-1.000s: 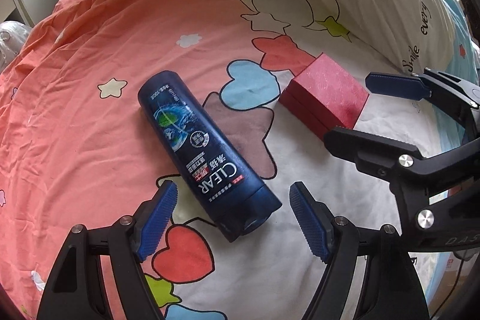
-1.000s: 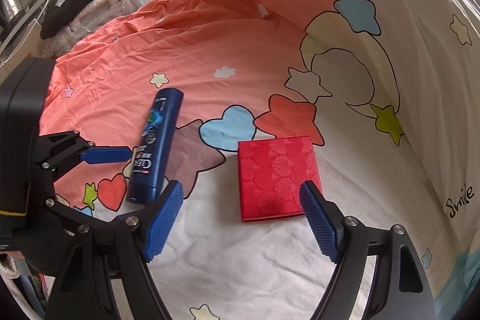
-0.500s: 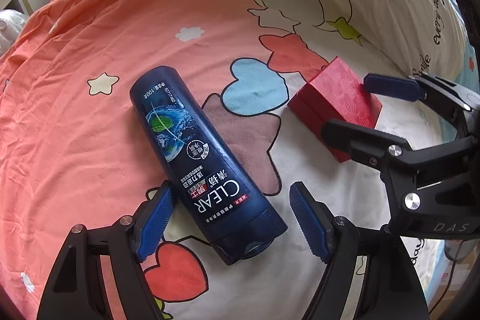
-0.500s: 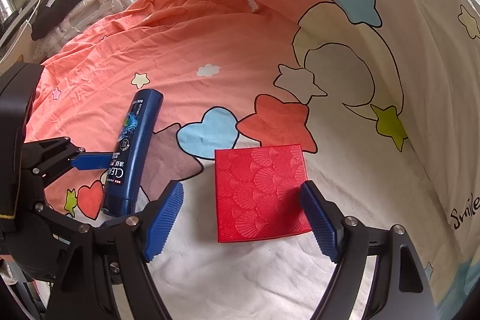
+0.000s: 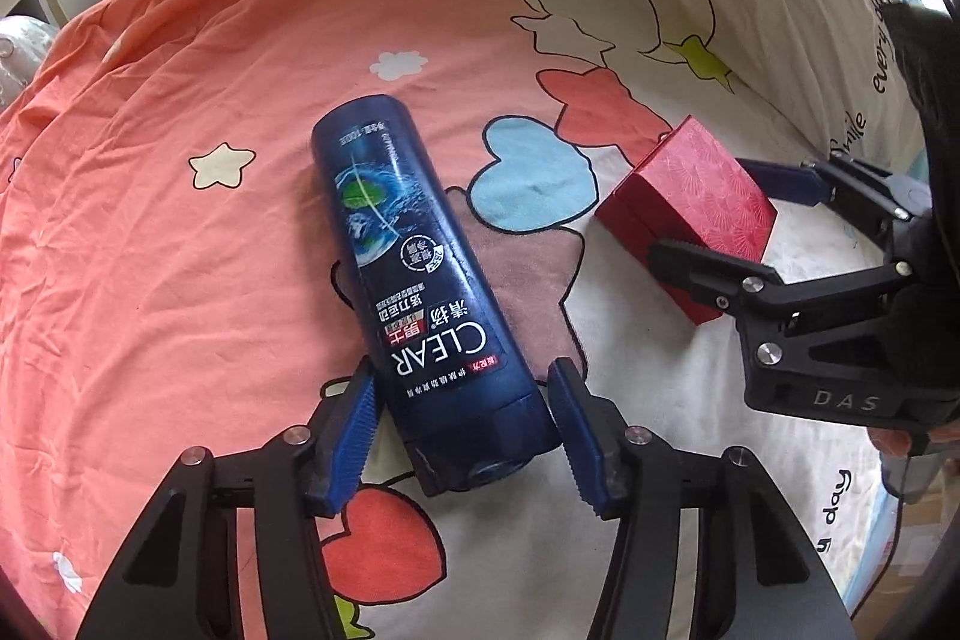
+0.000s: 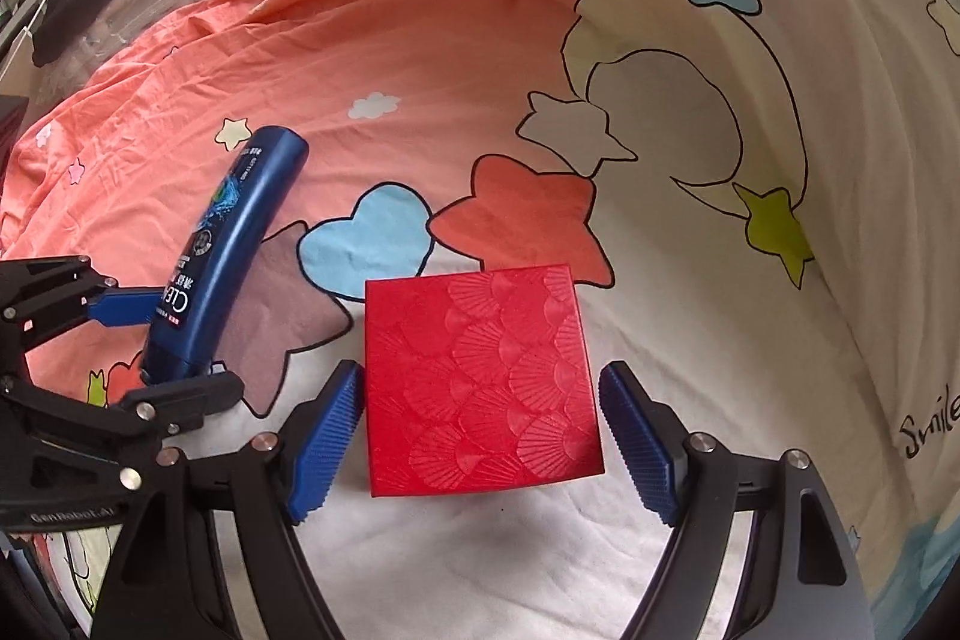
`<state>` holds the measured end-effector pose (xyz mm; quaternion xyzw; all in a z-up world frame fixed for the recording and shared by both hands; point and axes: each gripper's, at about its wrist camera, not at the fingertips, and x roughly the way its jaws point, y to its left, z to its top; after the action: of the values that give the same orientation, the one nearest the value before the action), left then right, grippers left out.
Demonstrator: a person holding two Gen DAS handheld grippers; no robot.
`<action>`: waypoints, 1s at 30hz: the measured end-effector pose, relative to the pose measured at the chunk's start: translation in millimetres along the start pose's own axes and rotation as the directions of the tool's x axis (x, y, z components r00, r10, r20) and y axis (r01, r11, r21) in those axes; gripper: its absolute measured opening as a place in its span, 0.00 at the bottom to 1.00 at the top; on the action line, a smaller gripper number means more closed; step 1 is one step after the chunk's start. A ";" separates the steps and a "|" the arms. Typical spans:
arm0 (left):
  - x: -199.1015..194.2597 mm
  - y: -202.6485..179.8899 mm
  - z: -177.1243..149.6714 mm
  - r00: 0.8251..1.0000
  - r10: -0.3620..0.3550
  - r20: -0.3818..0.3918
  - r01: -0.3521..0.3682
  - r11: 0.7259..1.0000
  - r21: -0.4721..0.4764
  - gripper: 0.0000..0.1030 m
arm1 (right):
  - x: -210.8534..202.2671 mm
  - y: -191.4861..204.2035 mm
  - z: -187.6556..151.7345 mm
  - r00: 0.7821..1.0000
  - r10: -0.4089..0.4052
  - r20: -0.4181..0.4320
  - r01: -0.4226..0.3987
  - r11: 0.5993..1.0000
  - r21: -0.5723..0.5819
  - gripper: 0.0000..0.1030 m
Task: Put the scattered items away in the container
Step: 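Grasp the blue shampoo bottle with the left gripper while the right grasps the red box, then lift the shampoo bottle with the left gripper while the right lifts the red box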
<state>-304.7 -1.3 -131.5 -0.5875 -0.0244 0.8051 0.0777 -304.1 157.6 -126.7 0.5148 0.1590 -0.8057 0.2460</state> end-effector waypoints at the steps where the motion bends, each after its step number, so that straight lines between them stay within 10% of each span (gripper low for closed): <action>1: -1.0 -0.1 0.1 1.000 -0.001 -0.001 0.001 1.000 -0.001 0.54 | -1.4 -1.0 -1.2 1.000 0.006 0.010 -0.006 1.000 0.008 0.75; 30: -58.0 6.5 7.1 0.996 -0.022 0.089 0.023 1.000 -0.007 0.44 | -65.4 11.6 -19.9 0.993 0.042 0.115 -0.057 0.990 0.130 0.63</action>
<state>-294.8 -16.3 -75.5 -0.5511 -0.0375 0.8294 0.0833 -259.8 173.4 -75.7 0.4881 0.0780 -0.8357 0.2395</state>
